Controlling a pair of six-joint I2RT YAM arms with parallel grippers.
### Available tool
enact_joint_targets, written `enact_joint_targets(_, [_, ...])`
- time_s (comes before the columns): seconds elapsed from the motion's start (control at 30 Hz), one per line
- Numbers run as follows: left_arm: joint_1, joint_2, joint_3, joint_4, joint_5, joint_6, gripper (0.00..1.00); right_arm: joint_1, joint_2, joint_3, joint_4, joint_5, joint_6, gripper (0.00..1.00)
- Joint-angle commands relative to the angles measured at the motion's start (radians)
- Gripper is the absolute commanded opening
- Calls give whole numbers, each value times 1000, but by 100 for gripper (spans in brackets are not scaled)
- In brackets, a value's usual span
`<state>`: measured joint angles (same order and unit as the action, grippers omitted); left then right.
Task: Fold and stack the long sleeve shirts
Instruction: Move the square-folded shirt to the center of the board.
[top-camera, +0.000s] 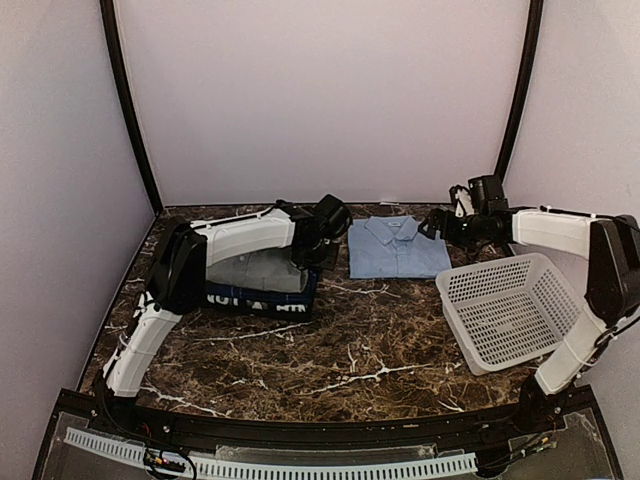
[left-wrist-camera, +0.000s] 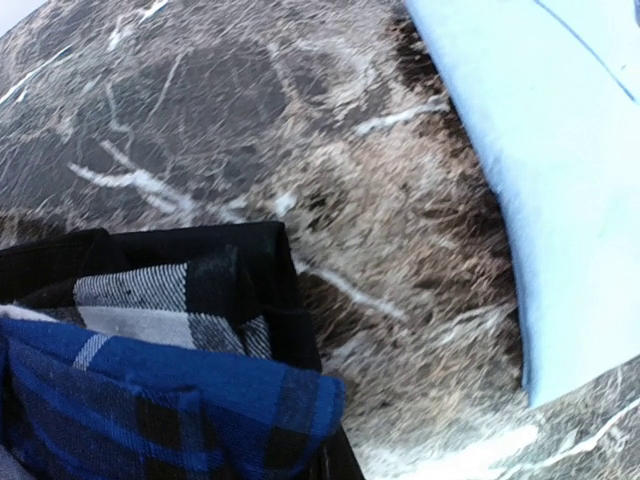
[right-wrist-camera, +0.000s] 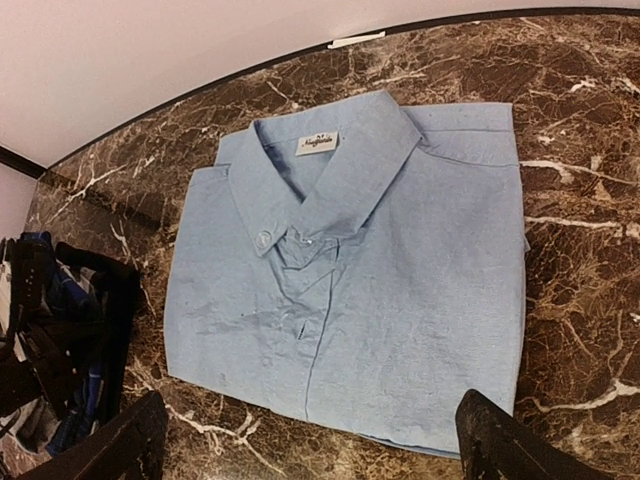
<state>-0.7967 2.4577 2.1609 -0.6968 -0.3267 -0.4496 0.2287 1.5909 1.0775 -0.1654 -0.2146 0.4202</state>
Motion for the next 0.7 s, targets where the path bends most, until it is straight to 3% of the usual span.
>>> enact_joint_targets(0.0, [-6,40,94,26,66,2,0,-6,47,44,-12,27,-40,97])
enact_joint_targets(0.1, [-4,49,137,20,82,-2,3,-21,80,64,-30,53,-55,96])
enact_joint_targets(0.3, [-4,-2,182,15,119,-4,30,-69,146,132,-85,94,-85,91])
enact_joint_targets(0.67, [5,2,192,184,251,-30,50,-127,303,267,-152,136,-134,79])
